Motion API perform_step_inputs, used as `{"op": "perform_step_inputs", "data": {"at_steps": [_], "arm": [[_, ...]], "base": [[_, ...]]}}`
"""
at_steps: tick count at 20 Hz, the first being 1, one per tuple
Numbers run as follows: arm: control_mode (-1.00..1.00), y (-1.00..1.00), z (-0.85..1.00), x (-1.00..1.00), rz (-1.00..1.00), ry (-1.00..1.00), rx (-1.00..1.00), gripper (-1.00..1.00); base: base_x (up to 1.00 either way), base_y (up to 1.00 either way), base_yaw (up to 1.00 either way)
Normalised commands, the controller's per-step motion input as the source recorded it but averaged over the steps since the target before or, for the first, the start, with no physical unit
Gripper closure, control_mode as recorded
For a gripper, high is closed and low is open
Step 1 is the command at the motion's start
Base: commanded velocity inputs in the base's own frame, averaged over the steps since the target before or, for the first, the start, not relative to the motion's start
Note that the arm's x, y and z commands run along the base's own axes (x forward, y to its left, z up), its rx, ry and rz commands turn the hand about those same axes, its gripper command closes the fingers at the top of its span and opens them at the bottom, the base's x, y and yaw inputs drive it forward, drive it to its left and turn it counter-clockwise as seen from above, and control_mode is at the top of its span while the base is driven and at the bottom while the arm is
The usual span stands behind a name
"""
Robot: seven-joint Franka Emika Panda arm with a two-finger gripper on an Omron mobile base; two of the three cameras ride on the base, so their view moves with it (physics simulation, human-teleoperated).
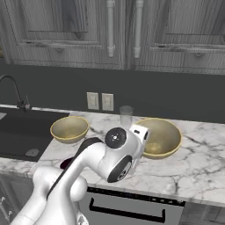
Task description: Pick both bowls and place them on the counter. Then place the banana in one bowl and place the eggplant in the other bowl.
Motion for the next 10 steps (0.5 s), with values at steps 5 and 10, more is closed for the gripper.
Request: {"op": "perform_step_inputs", "data": {"at_steps": [5, 10], "arm": [[-1.0, 0.01, -0.37, 0.26, 0.19, 0.0, -0.01, 1.0], [-1.0, 0.05, -0.28, 0.24, 0.16, 0.01, -0.02, 1.0]], "base": [[0.0, 0.0, 0.0], [0.0, 0.0, 0.0]]}}
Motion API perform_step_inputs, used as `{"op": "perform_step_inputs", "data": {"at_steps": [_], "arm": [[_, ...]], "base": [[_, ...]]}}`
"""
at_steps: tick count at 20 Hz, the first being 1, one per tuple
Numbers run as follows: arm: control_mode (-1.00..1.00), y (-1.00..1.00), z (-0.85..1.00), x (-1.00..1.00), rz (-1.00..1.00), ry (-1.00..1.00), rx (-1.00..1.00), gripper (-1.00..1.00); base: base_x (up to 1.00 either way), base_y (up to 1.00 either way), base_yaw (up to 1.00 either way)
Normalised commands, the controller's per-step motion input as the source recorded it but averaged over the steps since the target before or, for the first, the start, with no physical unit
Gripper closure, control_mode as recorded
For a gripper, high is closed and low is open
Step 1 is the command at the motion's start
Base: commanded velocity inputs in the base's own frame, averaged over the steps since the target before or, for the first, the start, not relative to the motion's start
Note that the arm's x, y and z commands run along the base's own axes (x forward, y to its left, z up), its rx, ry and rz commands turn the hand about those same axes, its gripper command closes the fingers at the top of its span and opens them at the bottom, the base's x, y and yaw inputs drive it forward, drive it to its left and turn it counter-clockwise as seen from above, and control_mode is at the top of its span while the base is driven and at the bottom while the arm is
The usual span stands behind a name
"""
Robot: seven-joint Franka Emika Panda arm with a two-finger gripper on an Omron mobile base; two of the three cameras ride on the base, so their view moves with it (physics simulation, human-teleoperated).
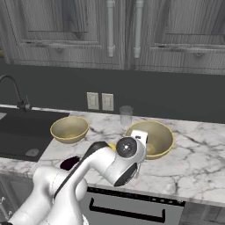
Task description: Pick both bowls and place them on the counter. Then place the banana in one bowl and place the eggplant in the other bowl.
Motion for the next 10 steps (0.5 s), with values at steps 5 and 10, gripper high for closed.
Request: {"op": "perform_step_inputs", "data": {"at_steps": [5, 10], "arm": [[-1.0, 0.11, -0.3, 0.17, 0.08, 0.09, -0.1, 1.0], [-1.0, 0.0, -0.27, 0.05, 0.0, 0.03, -0.05, 1.0]], "base": [[0.0, 0.0, 0.0], [0.0, 0.0, 0.0]]}}
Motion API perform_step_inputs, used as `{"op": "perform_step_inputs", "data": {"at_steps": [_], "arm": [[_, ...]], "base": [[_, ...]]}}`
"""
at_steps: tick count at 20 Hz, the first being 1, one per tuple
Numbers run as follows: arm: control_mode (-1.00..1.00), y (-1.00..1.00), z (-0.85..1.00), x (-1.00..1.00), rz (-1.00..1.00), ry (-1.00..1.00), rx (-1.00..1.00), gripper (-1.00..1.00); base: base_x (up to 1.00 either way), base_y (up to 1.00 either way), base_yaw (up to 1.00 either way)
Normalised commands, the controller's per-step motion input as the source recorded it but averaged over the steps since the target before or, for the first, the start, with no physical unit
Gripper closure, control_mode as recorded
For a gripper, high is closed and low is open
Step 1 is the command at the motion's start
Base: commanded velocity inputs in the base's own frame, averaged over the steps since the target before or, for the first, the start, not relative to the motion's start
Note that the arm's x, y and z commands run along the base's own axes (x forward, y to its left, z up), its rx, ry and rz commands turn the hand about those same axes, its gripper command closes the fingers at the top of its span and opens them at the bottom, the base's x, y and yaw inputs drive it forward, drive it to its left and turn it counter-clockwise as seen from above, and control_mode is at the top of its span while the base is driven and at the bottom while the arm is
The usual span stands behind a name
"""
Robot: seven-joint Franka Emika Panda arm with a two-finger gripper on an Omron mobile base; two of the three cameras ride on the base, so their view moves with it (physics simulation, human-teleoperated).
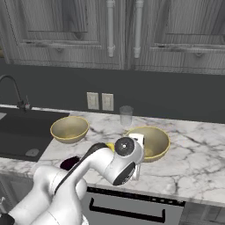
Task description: Pick both bowls and place them on the counter. Then place the banana in one bowl and place the eggplant in the other bowl.
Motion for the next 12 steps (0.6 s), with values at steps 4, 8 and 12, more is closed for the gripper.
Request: {"op": "perform_step_inputs", "data": {"at_steps": [4, 8, 12], "arm": [[-1.0, 0.0, -0.4, 0.22, 0.04, 0.0, 0.0, 1.0], [-1.0, 0.0, -0.32, 0.22, 0.06, 0.0, 0.0, 1.0], [-1.0, 0.0, -0.08, 0.21, 0.04, 0.01, 0.0, 1.0]], "base": [[0.0, 0.0, 0.0], [0.0, 0.0, 0.0], [0.0, 0.0, 0.0]]}}
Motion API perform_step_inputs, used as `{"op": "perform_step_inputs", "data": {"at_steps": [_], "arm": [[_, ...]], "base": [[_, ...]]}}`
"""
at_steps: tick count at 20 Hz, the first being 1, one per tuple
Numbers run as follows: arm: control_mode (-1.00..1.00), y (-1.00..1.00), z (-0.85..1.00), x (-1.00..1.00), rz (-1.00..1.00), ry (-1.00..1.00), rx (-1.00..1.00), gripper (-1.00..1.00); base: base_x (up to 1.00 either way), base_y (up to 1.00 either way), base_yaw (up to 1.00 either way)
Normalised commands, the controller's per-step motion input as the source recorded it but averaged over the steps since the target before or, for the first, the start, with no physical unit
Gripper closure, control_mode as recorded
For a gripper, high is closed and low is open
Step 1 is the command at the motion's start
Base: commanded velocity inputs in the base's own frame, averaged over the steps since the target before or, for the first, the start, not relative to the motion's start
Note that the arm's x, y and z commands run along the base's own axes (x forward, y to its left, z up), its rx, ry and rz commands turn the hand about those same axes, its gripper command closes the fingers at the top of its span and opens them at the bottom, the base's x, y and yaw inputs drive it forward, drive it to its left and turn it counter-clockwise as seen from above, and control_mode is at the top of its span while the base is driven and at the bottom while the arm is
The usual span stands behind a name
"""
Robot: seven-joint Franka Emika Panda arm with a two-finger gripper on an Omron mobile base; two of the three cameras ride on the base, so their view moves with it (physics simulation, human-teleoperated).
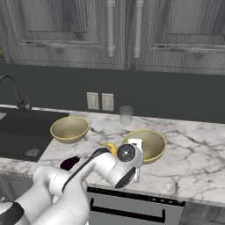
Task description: Pick both bowls and place them on the counter. Then place the banana in one bowl and place the eggplant in the other bowl.
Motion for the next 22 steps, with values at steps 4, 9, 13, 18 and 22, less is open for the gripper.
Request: {"op": "perform_step_inputs", "data": {"at_steps": [4, 9, 13, 18, 22], "arm": [[-1.0, 0.0, -0.04, 0.19, 0.01, 0.07, 0.0, 1.0], [-1.0, 0.0, -0.15, 0.22, 0.01, 0.12, -0.01, 1.0], [-1.0, -0.04, -0.27, 0.2, 0.03, 0.05, 0.0, 1.0], [-1.0, -0.13, -0.32, 0.13, 0.04, 0.0, 0.01, 1.0], [-1.0, -0.15, -0.24, 0.09, 0.05, 0.0, 0.02, 1.0]], "base": [[0.0, 0.0, 0.0], [0.0, 0.0, 0.0], [0.0, 0.0, 0.0], [0.0, 0.0, 0.0], [0.0, 0.0, 0.0]]}}
